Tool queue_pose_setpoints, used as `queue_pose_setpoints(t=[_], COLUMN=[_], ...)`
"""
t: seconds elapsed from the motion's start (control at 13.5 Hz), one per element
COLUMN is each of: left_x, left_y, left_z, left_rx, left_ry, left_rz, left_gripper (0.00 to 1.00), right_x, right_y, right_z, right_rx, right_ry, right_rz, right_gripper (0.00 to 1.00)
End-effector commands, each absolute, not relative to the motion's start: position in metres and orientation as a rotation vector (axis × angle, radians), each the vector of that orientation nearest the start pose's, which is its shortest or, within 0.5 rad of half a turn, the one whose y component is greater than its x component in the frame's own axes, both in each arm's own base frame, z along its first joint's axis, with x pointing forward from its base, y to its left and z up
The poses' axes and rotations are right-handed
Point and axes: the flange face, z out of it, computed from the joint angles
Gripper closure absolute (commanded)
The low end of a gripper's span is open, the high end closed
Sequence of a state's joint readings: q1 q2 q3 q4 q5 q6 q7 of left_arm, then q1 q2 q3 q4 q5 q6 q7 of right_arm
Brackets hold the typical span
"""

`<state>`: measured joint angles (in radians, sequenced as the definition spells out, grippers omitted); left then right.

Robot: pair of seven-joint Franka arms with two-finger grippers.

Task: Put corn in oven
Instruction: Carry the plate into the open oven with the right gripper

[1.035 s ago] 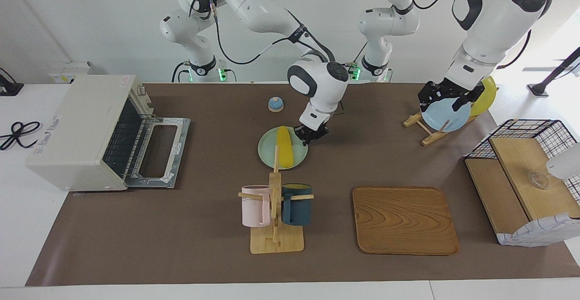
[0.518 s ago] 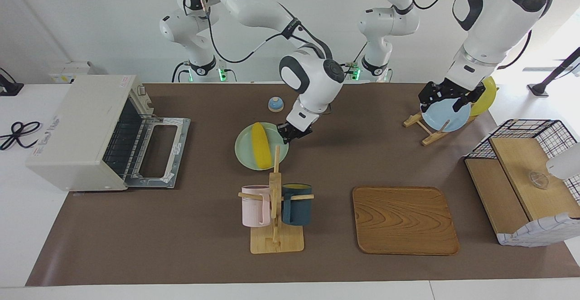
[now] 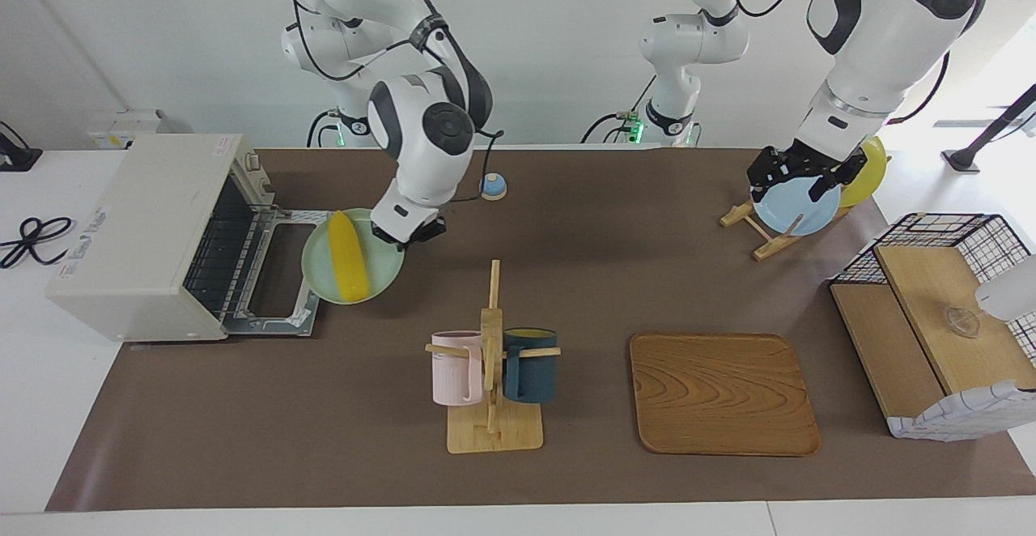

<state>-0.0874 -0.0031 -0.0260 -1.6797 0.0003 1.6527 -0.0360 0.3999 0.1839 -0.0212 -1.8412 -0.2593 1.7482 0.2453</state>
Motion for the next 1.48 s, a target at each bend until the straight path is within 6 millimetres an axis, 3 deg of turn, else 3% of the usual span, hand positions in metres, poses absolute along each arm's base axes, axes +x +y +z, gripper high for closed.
queue_pose_setpoints(t=[0.0,0.22,0.44,0.81,1.33,1.4], left_x=[0.550,0.551,0.550,0.549,0.550,0.549], left_y=[-0.063,-0.063,-0.070,-0.072,-0.071,-0.071], left_z=[0.582,0.582,0.584,0.584,0.584,0.585], left_rx=[-3.151,-3.152,-3.148,-3.148,-3.149,-3.149], left_ry=[0.121,0.119,0.157,0.162,0.150,0.148], left_rz=[0.023,0.018,0.018,0.018,0.018,0.016], left_gripper=[0.00,0.00,0.00,0.00,0.00,0.00], right_x=[0.525,0.527,0.525,0.502,0.501,0.502], right_y=[0.148,0.086,0.040,0.016,-0.001,-0.013], right_z=[0.418,0.421,0.416,0.380,0.379,0.378], right_rx=[-3.405,-3.369,-3.332,-3.308,-3.296,-3.286], right_ry=[-0.438,-0.468,-0.510,-0.562,-0.630,-0.645], right_rz=[0.329,0.388,0.430,0.310,0.333,0.340], right_gripper=[1.00,1.00,1.00,1.00,1.00,1.00])
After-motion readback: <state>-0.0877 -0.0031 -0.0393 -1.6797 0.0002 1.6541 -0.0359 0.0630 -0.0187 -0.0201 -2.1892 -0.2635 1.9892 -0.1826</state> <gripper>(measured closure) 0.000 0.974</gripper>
